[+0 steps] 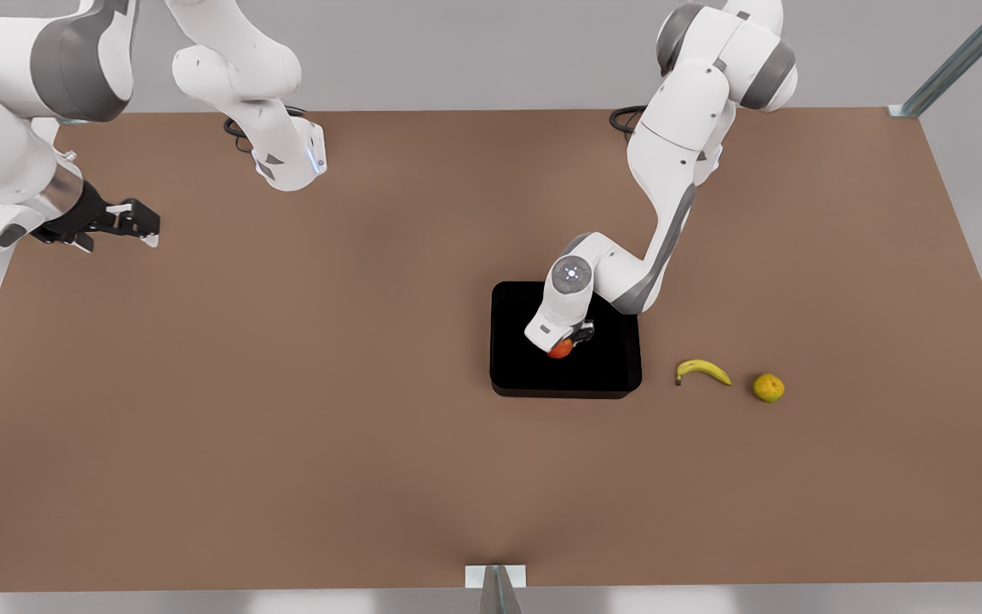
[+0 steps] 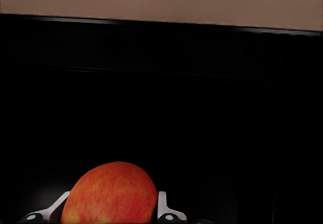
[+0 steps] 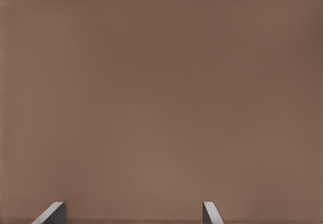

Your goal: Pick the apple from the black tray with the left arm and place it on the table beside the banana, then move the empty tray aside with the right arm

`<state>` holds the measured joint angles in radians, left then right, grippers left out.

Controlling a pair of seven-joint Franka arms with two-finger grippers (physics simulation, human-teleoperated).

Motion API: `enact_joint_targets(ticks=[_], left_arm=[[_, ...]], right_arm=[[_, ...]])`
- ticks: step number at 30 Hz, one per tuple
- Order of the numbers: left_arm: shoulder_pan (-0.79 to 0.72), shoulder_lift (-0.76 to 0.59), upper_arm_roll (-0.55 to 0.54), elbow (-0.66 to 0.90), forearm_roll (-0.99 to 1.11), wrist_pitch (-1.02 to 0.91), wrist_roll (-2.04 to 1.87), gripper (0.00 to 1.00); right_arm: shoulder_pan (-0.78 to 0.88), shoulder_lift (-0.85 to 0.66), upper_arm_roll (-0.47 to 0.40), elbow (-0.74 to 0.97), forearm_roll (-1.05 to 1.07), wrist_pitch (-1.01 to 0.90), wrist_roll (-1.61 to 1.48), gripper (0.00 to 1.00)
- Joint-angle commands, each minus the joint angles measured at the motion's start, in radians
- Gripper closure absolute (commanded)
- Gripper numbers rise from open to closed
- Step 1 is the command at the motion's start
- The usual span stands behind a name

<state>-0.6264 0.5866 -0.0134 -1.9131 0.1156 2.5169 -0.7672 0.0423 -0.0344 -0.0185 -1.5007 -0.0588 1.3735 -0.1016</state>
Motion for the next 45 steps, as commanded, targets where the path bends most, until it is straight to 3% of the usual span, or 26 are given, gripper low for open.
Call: enact_joint_targets(ticks=[1,3,7,11,12,14,19,23,25,27,28,29,33,35,36,38,40,43,45], left_arm=[[0.001,-0.002,0.0,0.002,0.001,-0.001,-0.029,0.29],[0.001,-0.017,0.001,0.0,0.001,-0.007,-0.029,0.28],[0.007,-0.134,0.004,0.031,-0.002,-0.279,0.02,0.27],[0.155,-0.264,0.007,0.065,-0.005,-0.589,0.368,0.27],[0.217,-0.286,0.01,0.065,-0.004,-0.612,0.495,0.27],[0.32,-0.306,0.02,0.062,-0.001,-0.622,0.71,0.27],[0.582,-0.228,0.023,0.049,0.056,-0.449,1.126,0.27],[0.646,-0.215,0.023,-0.121,0.056,-0.218,1.175,0.27],[0.649,-0.218,0.021,-0.219,0.056,-0.09,1.137,0.27],[0.645,-0.229,0.018,-0.268,0.058,-0.041,1.109,0.27],[0.645,-0.228,0.02,-0.268,0.059,-0.041,1.109,0.21],[0.646,-0.229,0.02,-0.268,0.059,-0.041,1.109,0.0],[0.649,-0.229,0.021,-0.268,0.084,-0.036,1.111,0.0],[0.651,-0.387,0.021,-0.23,0.076,-0.182,1.086,0.0],[0.645,-0.448,0.012,-0.083,0.024,-0.415,1.068,0.0],[0.643,-0.449,-0.031,0.235,-0.095,-0.768,1.048,0.0],[0.652,-0.432,-0.022,0.371,-0.254,-0.799,0.947,0.0],[0.695,-0.496,0.064,0.385,-0.228,-0.918,0.954,0.0],[0.688,-0.487,0.058,0.344,-0.231,-0.96,0.947,0.0]], right_arm=[[-0.009,-0.001,0.002,0.0,0.001,-0.001,-0.001,0.0],[-0.009,-0.001,0.0,0.0,0.001,-0.001,-0.001,0.0],[-0.009,-0.001,0.0,0.0,0.001,-0.001,-0.001,0.0],[-0.009,0.001,0.014,0.0,0.001,-0.001,0.003,0.0],[-0.009,0.002,0.043,0.0,0.001,0.001,0.008,0.0],[-0.009,0.002,0.179,0.0,0.001,-0.001,0.008,0.0],[-0.009,0.013,0.485,0.051,0.02,0.007,0.086,0.0],[-0.001,0.111,0.657,0.079,0.106,0.071,0.681,0.0],[0.001,0.182,0.71,0.079,0.106,0.159,0.889,0.0],[0.054,0.225,0.707,0.079,0.08,0.191,0.973,0.01],[0.054,0.258,0.707,0.079,0.07,0.219,1.053,0.01],[0.053,0.29,0.707,0.079,0.071,0.248,1.071,0.01],[0.044,0.425,0.71,0.077,0.031,0.371,1.292,0.02],[0.045,0.479,0.71,0.077,0.028,0.434,1.387,0.04],[0.053,0.508,0.716,0.079,-0.032,0.434,1.452,0.04],[0.044,0.536,0.75,0.08,-0.058,0.46,1.448,0.02],[0.045,0.56,0.756,0.08,-0.107,0.464,1.475,0.02],[0.051,0.614,0.784,0.08,-0.176,0.565,1.57,0.03],[0.048,0.642,0.784,0.08,-0.202,0.593,1.574,0.03]])
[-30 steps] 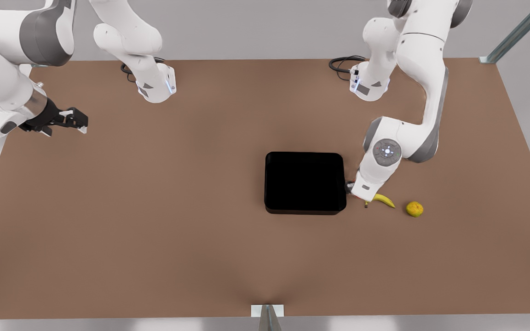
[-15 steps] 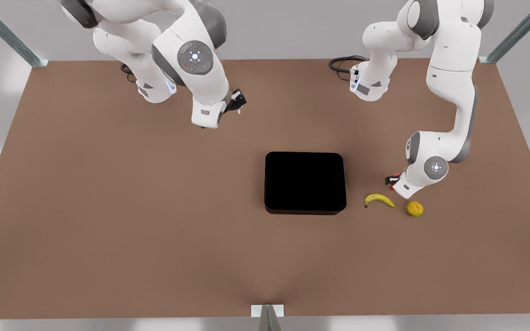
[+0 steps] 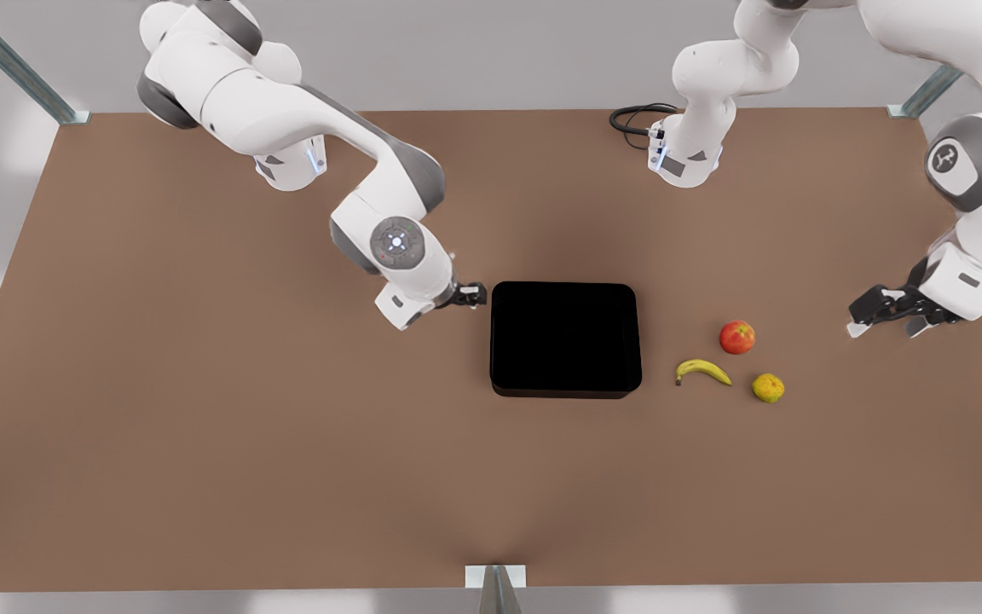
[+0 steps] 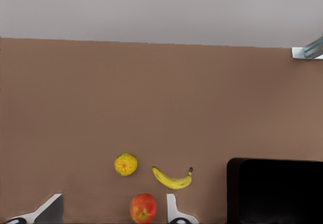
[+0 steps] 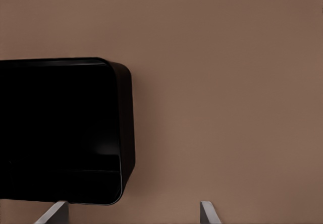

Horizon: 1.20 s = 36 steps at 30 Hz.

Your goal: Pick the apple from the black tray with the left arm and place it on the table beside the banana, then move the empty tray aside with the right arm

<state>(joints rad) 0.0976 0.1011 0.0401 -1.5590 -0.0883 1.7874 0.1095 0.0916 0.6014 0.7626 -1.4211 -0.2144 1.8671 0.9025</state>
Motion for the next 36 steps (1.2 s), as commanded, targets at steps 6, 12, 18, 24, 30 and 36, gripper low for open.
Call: enact_joint_targets(ticks=[6,12,18,24,30,36], left_arm=[[-0.029,0.015,0.0,-0.01,0.051,-0.184,0.065,0.0],[-0.033,-0.003,-0.005,-0.004,0.074,-0.172,0.07,0.0],[-0.035,-0.004,-0.006,-0.009,0.073,-0.172,0.07,0.0],[-0.035,-0.006,-0.006,-0.009,0.073,-0.172,0.073,0.0],[-0.035,-0.006,-0.006,-0.013,0.073,-0.171,0.073,0.0],[-0.038,0.006,-0.014,-0.004,0.062,-0.157,0.075,0.0]], right_arm=[[0.034,0.103,0.038,-0.001,-0.174,0.223,0.605,0.01],[0.053,0.155,0.052,-0.001,-0.226,0.257,0.61,0.01],[0.082,0.236,0.053,-0.004,-0.335,0.294,0.63,0.01],[0.092,0.284,0.053,-0.009,-0.413,0.294,0.645,0.01],[0.092,0.319,0.053,-0.019,-0.528,0.294,0.604,0.0],[0.102,0.377,0.053,-0.022,-0.594,0.294,0.621,0.0]])
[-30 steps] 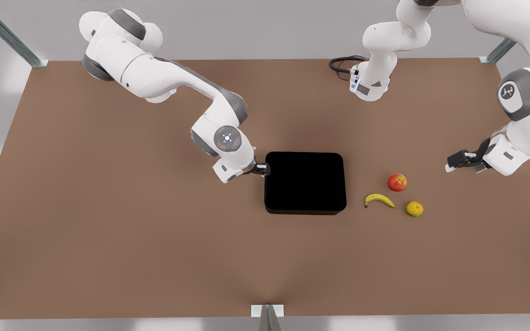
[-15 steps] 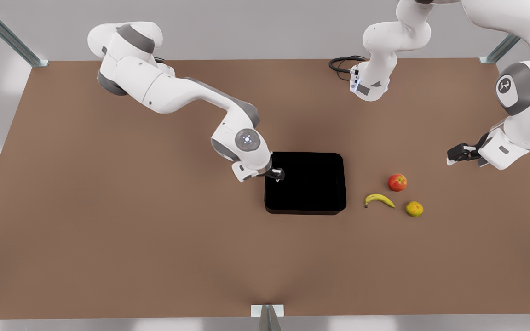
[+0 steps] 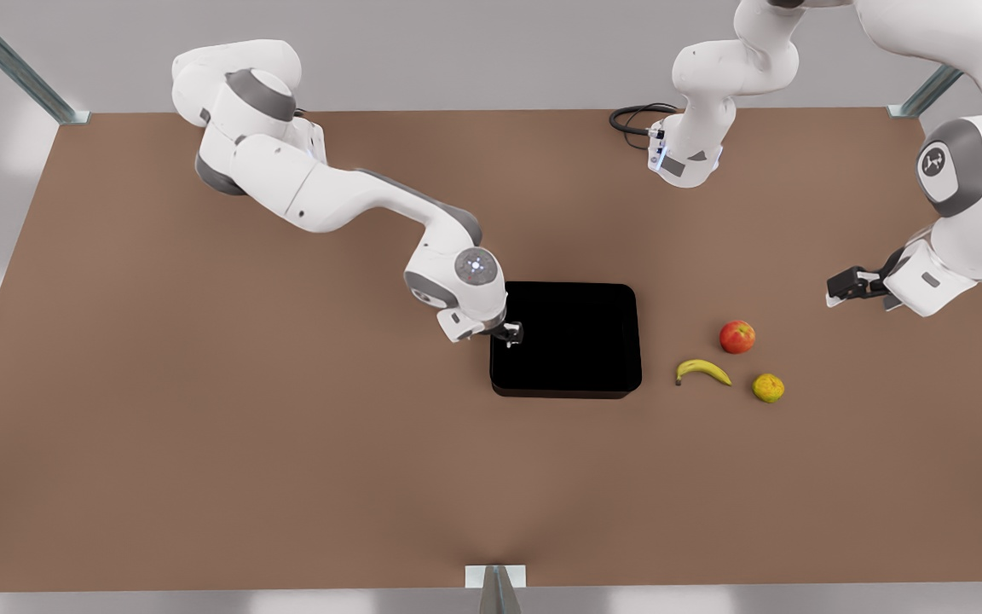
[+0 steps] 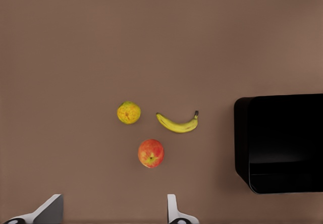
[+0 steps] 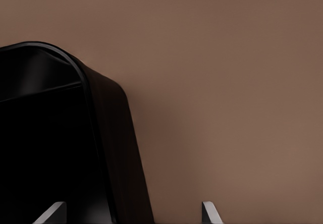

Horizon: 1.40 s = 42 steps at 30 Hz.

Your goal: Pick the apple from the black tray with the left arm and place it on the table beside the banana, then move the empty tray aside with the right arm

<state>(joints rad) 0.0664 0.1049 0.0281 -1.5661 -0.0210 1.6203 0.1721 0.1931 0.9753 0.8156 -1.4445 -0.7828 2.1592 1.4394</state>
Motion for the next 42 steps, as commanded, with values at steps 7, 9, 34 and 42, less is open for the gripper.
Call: enact_joint_targets(ticks=[7,9,34,42], left_arm=[[-0.004,0.018,-0.039,0.029,-0.046,0.018,0.021,0.0],[0.007,0.018,-0.037,0.046,-0.036,0.02,0.026,0.0],[0.023,0.013,-0.047,0.052,-0.05,0.02,0.018,0.0],[0.023,0.013,-0.047,0.052,-0.048,0.02,0.021,0.0]], right_arm=[[0.002,0.034,0.0,-0.001,-0.056,0.002,0.088,0.01],[0.014,0.039,0.0,-0.001,-0.094,0.002,0.087,0.01],[0.009,0.083,0.007,-0.005,-0.093,0.017,0.078,0.59],[-0.004,0.083,0.036,-0.005,-0.093,0.016,0.065,0.68]])
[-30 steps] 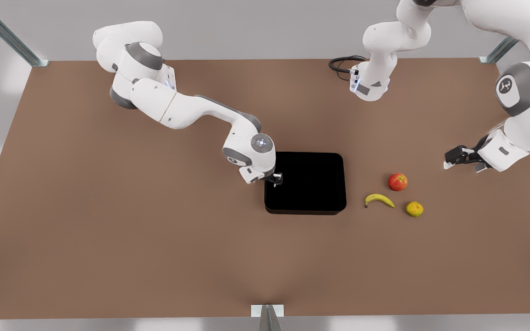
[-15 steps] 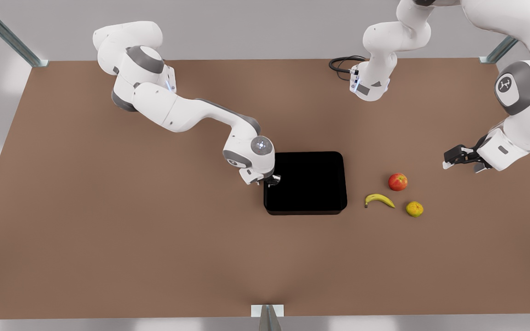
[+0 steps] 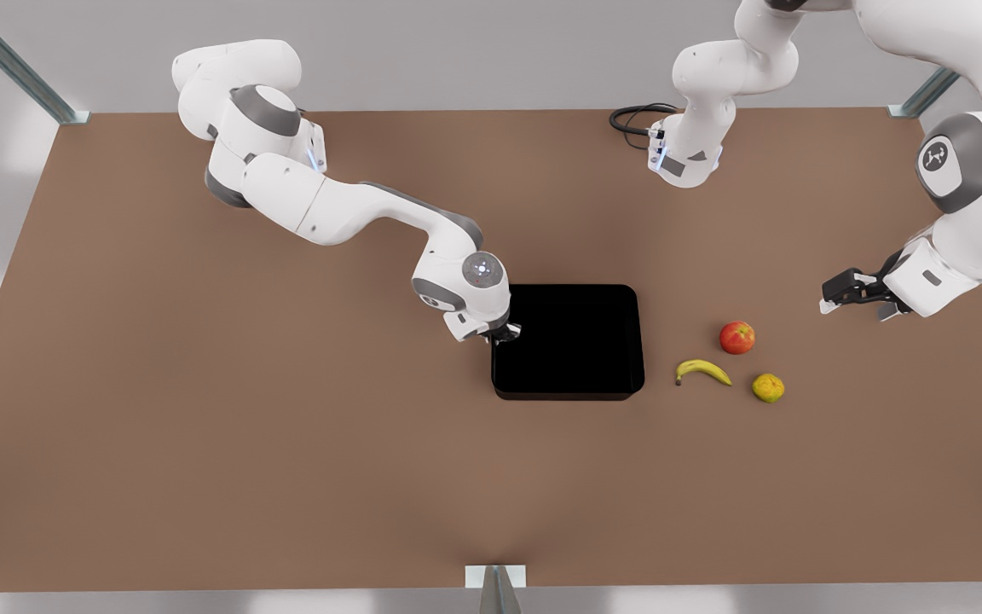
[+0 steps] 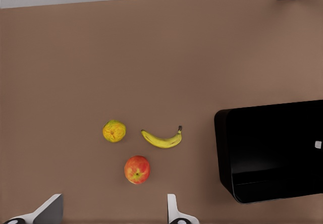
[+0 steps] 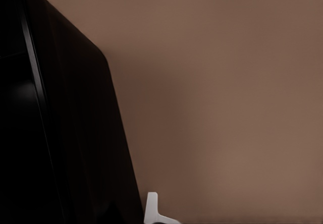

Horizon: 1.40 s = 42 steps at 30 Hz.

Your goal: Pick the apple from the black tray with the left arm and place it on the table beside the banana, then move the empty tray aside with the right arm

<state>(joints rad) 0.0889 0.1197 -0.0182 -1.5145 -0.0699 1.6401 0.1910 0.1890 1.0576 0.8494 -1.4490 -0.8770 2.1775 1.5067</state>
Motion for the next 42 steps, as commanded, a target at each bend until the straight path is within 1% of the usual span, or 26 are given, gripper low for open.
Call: enact_joint_targets(ticks=[1,10,19,20,21,23,25,27,30,32,35,36,37,38,39,41,42], left_arm=[[-0.001,-0.002,0.0,0.0,0.001,0.0,0.002,0.0],[0.0,0.0,0.0,0.0,-0.001,0.0,0.002,0.0],[0.0,0.0,0.001,0.0,-0.001,0.001,0.002,0.0],[0.0,0.0,0.0,0.0,-0.001,0.001,0.002,0.0],[0.0,0.0,0.0,0.0,0.001,0.001,0.001,0.0],[0.0,0.0,0.0,0.0,-0.001,0.001,-0.001,0.0],[0.0,-0.002,0.001,0.0,0.001,0.0,0.002,0.0],[0.0,0.0,0.0,0.0,0.001,0.0,0.002,0.0],[-0.001,0.0,0.0,0.0,0.005,0.0,0.008,0.0],[-0.001,0.0,-0.003,-0.001,0.008,0.0,0.01,0.0],[0.0,-0.017,-0.003,0.022,0.001,-0.017,0.008,0.0],[-0.001,-0.017,-0.022,0.05,0.005,-0.089,0.007,0.0],[-0.003,-0.017,-0.035,0.056,0.001,-0.118,0.008,0.0],[-0.003,-0.002,-0.069,0.056,0.008,-0.117,0.012,0.0],[-0.003,-0.002,-0.071,0.06,0.008,-0.112,0.042,0.0],[0.005,0.061,-0.059,0.089,-0.019,-0.091,0.11,0.0],[0.0,0.1,-0.063,0.089,-0.004,-0.074,0.111,0.0]], right_arm=[[-0.005,0.001,0.005,-0.001,0.001,-0.002,-0.003,0.7],[-0.017,-0.001,0.042,-0.001,0.001,-0.004,-0.006,0.81],[-0.072,-0.005,0.148,-0.005,0.003,-0.022,-0.01,0.83],[-0.089,-0.005,0.181,-0.005,0.003,-0.054,-0.011,0.83],[-0.117,-0.008,0.223,-0.005,0.003,-0.096,-0.014,0.86],[-0.158,-0.008,0.284,-0.004,0.003,-0.16,-0.031,0.86],[-0.198,-0.01,0.333,-0.004,0.003,-0.209,-0.059,0.88],[-0.243,-0.01,0.393,0.001,0.003,-0.298,-0.105,0.89],[-0.283,-0.019,0.458,0.015,0.0,-0.416,-0.166,0.9],[-0.283,-0.05,0.459,0.042,0.0,-0.498,-0.233,0.91],[-0.281,-0.061,0.496,0.144,0.003,-0.668,-0.385,0.92],[-0.281,-0.061,0.501,0.183,0.003,-0.719,-0.451,0.93],[-0.283,-0.061,0.501,0.229,0.003,-0.777,-0.526,0.96],[-0.284,-0.07,0.501,0.239,-0.004,-0.805,-0.562,0.96],[-0.293,-0.096,0.488,0.246,-0.005,-0.811,-0.597,0.96],[-0.316,-0.102,0.484,0.302,-0.01,-0.875,-0.723,0.96],[-0.321,-0.102,0.468,0.305,-0.01,-0.875,-0.75,0.96]])
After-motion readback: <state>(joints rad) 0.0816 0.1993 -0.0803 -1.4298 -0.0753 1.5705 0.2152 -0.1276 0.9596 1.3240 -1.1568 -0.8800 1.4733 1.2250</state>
